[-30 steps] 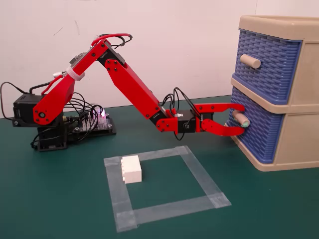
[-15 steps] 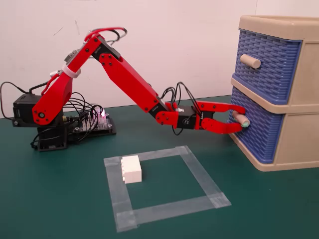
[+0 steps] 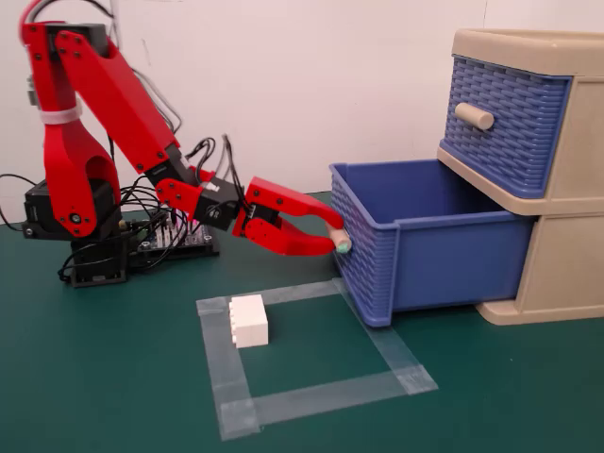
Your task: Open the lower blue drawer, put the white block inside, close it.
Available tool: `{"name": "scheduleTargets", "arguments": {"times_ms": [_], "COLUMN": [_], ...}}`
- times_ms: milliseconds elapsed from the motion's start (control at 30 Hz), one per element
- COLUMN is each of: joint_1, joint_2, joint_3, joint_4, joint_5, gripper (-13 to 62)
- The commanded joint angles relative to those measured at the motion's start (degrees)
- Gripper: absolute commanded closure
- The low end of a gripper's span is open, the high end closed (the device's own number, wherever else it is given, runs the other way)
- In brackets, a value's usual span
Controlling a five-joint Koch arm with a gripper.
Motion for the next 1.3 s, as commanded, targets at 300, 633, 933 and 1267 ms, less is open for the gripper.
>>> {"name": "scheduleTargets", "arguments": {"times_ms": [300, 633, 933, 1267], "joint_1": [0.44, 11.78, 18.37, 21.09], "joint_2": [10.02, 32.34, 9.58, 1.41], "joint_3": [3.08, -33.84, -47.11, -45.53], "joint_4": [5.54, 112.76, 114.52, 98.17], "joint_5": [2.37, -17.05, -38.32, -38.94], "gripper": [14.7, 15.3, 15.9, 15.8]}}
